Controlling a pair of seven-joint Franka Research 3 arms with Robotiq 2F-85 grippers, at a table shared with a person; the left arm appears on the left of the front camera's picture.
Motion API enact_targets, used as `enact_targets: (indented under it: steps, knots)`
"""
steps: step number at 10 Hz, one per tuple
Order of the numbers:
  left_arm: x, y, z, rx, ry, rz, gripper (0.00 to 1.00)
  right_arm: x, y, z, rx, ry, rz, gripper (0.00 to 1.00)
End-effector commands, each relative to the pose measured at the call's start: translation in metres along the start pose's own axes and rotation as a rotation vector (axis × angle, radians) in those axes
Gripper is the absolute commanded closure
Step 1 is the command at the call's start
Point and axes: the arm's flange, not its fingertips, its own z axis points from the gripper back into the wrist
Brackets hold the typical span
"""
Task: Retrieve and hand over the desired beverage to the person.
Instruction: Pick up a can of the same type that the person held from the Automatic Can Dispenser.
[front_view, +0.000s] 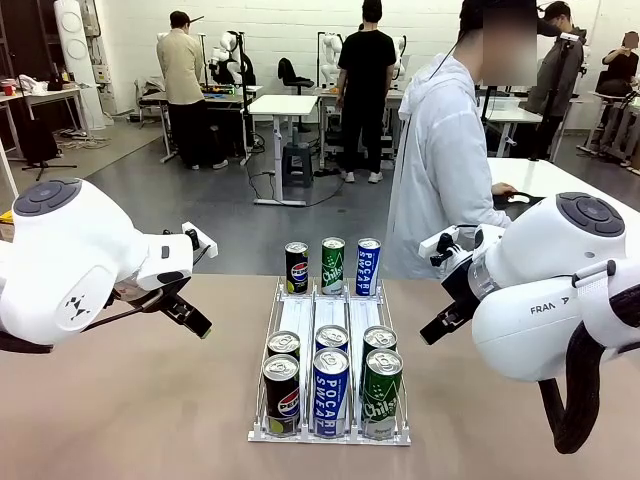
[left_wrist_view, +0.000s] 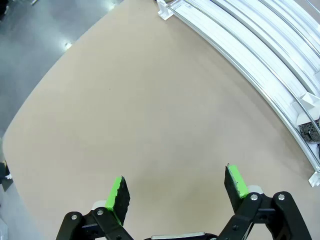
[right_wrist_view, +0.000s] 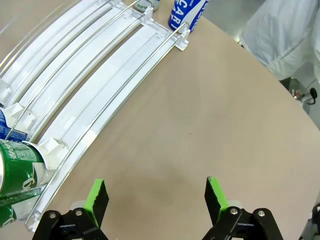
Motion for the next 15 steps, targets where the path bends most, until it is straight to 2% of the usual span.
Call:
enact_targets:
  steps: [1, 6, 8, 10, 12, 14, 15]
  knots:
    - [0.0, 0.0, 0.0, 0.0, 0.0, 0.001, 0.0, 0.0, 0.0, 0.0, 0.0, 0.0, 0.0, 0.0]
    - [0.0, 0.0, 0.0, 0.0, 0.0, 0.0, 0.0, 0.0, 0.0, 0.0, 0.0, 0.0, 0.0, 0.0]
    - [0.024, -0.002, 0.084, 0.102, -0.105, -0.06, 0.0, 0.008, 0.027, 0.119, -0.152, -0.176, 0.078, 0.0]
    - [0.051, 0.0, 0.143, 0.155, -0.127, -0.092, 0.0, 0.025, 0.039, 0.206, -0.213, -0.213, 0.116, 0.0]
    - [0.068, -0.008, 0.192, 0.197, -0.165, -0.102, 0.0, 0.036, 0.06, 0.256, -0.267, -0.191, 0.18, 0.0]
    - [0.071, -0.015, 0.21, 0.25, -0.231, -0.095, 0.0, 0.04, 0.067, 0.253, -0.347, -0.145, 0.2, 0.0]
    - [0.071, -0.005, 0.214, 0.186, -0.199, -0.118, 0.0, 0.031, 0.063, 0.277, -0.281, -0.217, 0.186, 0.0]
